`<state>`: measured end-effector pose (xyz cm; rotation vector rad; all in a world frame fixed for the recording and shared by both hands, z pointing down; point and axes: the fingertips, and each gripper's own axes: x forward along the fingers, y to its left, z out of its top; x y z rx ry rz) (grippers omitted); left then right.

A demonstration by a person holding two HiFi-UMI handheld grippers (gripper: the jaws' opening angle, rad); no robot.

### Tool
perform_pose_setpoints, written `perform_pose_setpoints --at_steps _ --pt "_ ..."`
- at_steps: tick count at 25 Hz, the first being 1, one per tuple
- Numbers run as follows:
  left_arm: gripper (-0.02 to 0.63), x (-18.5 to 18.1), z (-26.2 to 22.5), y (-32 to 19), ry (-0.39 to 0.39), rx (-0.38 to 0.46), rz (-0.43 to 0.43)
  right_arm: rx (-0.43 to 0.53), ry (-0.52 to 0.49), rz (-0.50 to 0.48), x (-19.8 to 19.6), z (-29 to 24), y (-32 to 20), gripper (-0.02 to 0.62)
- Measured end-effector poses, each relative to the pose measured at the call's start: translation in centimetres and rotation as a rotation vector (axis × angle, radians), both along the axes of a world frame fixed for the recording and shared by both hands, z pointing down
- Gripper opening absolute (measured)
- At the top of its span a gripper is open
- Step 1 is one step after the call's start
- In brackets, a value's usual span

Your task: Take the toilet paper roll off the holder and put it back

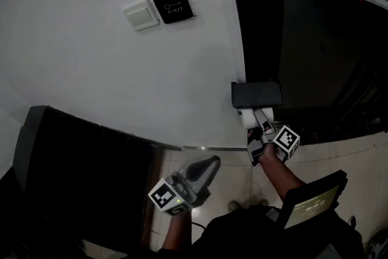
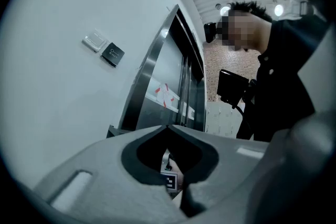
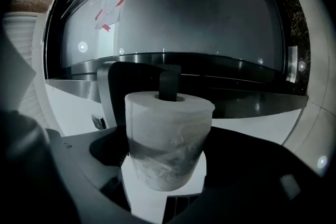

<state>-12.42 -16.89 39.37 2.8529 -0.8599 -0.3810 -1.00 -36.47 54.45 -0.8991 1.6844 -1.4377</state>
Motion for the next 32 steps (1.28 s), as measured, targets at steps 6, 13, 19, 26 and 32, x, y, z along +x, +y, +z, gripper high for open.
perform_pose_setpoints --at_steps 6,13,19,26,32 --pt "-0.003 -1.2 0.7 0.8 -0.001 -0.013 -0.031 0.000 -0.014 -0.013 -0.5 0.3 0.0 0.426" --pt "-0.003 0.2 0.1 0.5 0.011 -0.005 0.003 0.058 0.001 -0.070 0.4 -0.4 2.4 0.447" --pt "-0.003 2.7 -0.2 0.0 0.031 -0.001 0.072 0.162 0.071 -0.135 3.6 -1.6 7.5 0.416" --pt "-0.003 5.7 -1.5 -0.7 0.053 0.023 0.155 0.511 0.215 -0.139 7.6 -11.1 12.8 0.090" --pt "-0.003 7.8 -2.9 -0.9 0.064 0.053 0.211 0.797 0.404 -0.159 7.2 -19.2 16.1 0.002"
